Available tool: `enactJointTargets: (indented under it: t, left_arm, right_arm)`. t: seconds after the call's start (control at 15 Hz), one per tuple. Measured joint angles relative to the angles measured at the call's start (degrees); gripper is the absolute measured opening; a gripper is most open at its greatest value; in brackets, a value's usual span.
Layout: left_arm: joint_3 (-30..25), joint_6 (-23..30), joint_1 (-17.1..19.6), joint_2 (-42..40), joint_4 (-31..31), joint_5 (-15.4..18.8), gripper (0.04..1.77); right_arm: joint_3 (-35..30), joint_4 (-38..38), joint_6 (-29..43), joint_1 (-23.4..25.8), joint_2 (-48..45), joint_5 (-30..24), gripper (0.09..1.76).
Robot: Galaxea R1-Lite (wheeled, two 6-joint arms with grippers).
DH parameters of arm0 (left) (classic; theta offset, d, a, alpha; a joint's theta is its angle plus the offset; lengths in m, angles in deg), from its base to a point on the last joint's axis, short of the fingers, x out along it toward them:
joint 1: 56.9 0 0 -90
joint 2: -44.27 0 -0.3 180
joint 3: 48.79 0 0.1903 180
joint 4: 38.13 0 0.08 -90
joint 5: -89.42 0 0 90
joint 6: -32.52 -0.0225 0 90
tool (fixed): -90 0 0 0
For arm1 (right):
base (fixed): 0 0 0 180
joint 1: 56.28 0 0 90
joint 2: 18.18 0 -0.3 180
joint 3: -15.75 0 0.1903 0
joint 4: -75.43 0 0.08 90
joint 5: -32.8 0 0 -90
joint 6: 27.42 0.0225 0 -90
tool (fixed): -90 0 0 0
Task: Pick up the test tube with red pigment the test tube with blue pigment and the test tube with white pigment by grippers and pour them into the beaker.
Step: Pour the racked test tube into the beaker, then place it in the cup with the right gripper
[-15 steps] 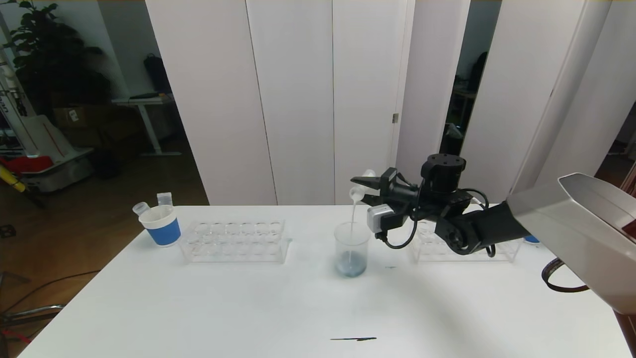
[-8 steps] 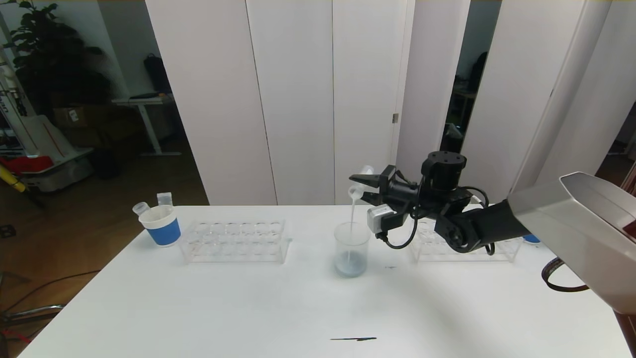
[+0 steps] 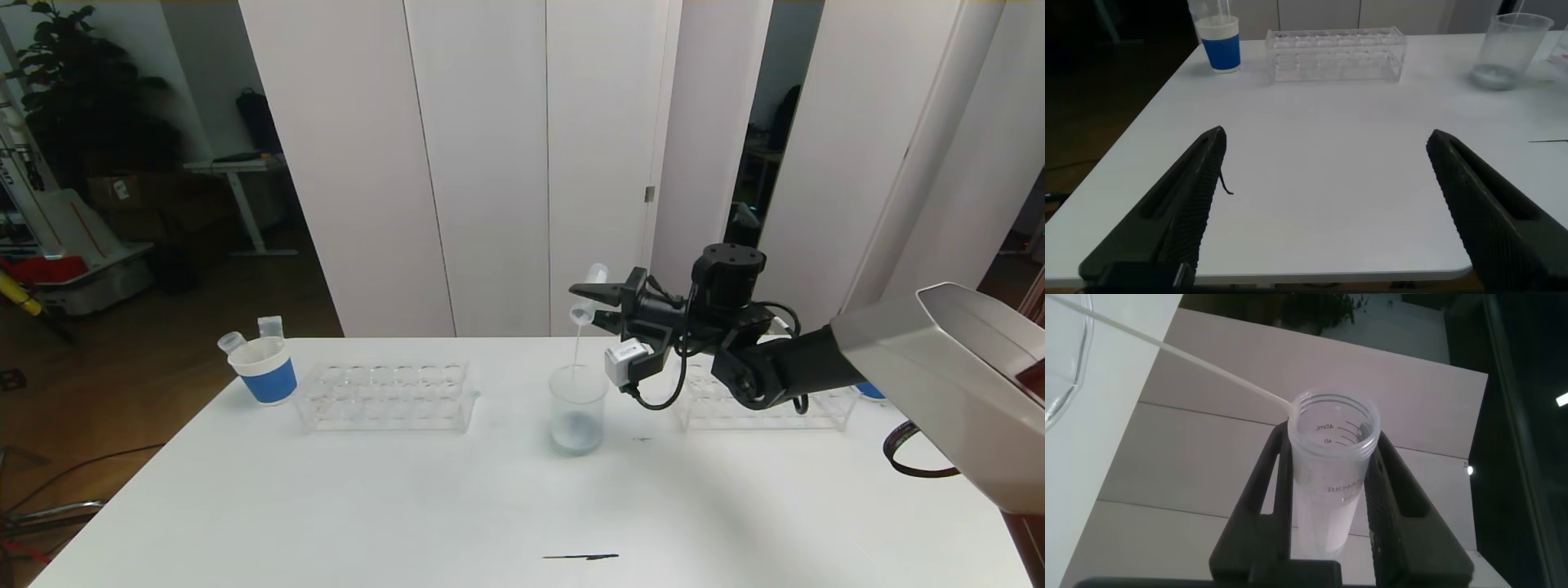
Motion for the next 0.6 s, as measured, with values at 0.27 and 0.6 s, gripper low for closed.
enactJointTargets:
  t: [0.27,0.6]
  left_arm:
    - [0.0,0.0,0.0,0.0,0.0,0.0,1.75]
    - [0.0,0.0,0.0,0.0,0.0,0.0,1.75]
  right_arm:
    - [1.5,0.1,-0.7,-0.1,0.7,-1.5,0.60]
    - [2.6,-0.1,0.7,-1.3,-0.5,-0.5,0.60]
